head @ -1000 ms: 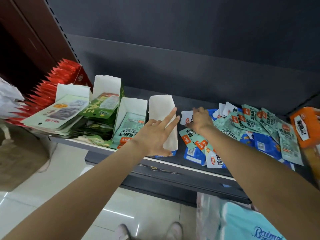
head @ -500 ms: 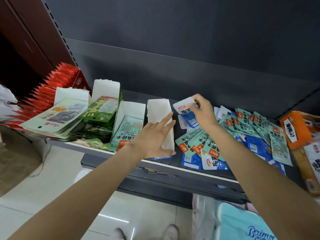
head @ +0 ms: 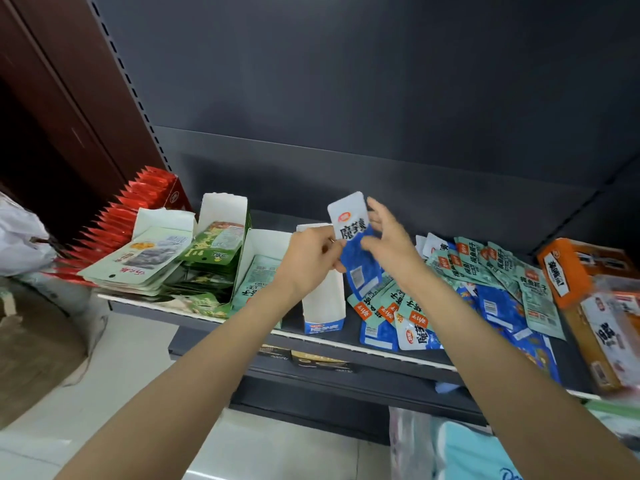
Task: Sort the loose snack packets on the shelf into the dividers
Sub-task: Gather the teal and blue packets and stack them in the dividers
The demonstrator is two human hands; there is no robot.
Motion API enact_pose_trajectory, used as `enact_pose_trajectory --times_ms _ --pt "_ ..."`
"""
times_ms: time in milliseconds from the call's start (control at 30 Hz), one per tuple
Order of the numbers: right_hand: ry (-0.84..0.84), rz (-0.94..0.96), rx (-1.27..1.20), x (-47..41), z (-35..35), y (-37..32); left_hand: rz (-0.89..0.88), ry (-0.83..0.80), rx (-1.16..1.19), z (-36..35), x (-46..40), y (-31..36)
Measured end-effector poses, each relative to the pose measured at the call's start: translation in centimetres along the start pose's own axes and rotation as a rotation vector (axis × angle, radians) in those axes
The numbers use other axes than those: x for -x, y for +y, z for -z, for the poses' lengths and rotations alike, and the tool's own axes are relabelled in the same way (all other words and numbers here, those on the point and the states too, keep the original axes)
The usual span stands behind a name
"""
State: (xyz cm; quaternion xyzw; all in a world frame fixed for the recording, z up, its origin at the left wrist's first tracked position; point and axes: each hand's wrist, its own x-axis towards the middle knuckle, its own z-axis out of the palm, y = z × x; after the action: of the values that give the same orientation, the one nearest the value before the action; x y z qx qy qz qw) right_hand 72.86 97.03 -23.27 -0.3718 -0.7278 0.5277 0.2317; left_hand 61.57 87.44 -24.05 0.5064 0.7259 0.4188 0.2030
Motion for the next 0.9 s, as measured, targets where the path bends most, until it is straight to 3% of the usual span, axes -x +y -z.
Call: enact_pose_trajectory --times_ms 67,200,300,367,433,567,667,900 --pt "-0.132 0.007 0.240 0.8 -0.3 0.2 0.025 0.035 0.027 0.6 0.0 -0.2" --pt "-0.186 0.029 0.313 2.0 -1.3 0.5 -0.028 -0.063 -0.037 1.4 0.9 -0.2" --pt "-0.150 0.053 0.267 1.5 -2.0 0.8 -0.003 -0.117 0.061 1.4 1.6 -0.6" --pt "-0.055 0.019 0.158 1.2 -2.2 1.3 0.078 0.022 0.082 1.3 1.8 -1.6" --pt "-0.006 -0.028 -0.041 1.3 -2.3 2.1 0.208 0.119 -0.083 1.3 1.8 -3.2" --pt "-0.005 -0.129 -0.276 2.1 -2.8 3.7 0.348 -0.054 -0.410 0.3 2.4 -6.2" --pt "-0.064 -0.149 -0.273 2.5 -3.7 4.5 0.373 -0.102 -0.437 -0.2 2.7 -6.9" --pt "-0.124 -0.163 -0.138 2.6 -4.7 6.1 0.512 -0.038 -0.273 0.0 2.8 -7.2"
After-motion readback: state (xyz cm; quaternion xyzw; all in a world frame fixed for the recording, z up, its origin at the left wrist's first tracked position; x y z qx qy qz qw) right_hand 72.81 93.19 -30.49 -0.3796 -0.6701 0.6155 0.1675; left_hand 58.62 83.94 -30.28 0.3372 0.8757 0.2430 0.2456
